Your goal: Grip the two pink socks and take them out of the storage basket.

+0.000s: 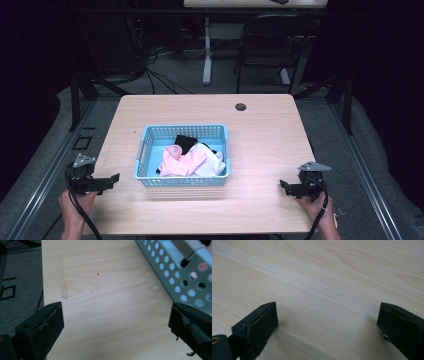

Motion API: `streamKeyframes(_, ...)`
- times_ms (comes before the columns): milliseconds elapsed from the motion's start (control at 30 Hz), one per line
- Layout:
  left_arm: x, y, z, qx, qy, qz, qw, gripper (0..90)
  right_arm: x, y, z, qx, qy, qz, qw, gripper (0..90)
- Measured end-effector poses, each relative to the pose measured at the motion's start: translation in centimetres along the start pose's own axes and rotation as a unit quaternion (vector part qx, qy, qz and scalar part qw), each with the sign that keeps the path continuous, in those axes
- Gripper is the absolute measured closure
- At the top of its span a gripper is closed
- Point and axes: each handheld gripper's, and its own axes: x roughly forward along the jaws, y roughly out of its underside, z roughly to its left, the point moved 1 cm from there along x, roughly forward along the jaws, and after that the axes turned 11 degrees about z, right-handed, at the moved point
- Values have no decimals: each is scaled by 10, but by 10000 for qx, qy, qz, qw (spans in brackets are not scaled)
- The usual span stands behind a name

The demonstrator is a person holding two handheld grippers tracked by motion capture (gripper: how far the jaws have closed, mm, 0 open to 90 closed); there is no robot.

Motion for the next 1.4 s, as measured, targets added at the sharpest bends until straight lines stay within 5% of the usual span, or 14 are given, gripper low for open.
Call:
streamKeyframes(400,-29,-28,-12,301,173,190,9992,2,0,0,0,4,7,1,10000,28)
streamKeyframes(800,-36,-57,-33,695,389,443,9958,2,0,0,0,-5,-5,1,10000,28)
streamKeyframes(1033,-35,-80,-54,1078,491,529,9915,2,0,0,0,-23,-24,3,10000,28)
streamKeyframes(1167,-31,-96,-71,1372,523,628,9872,2,0,0,0,-22,-23,2,10000,28)
streamKeyframes(1400,-20,-112,-89,1608,635,823,9815,2,0,0,0,-16,-34,-4,10000,28)
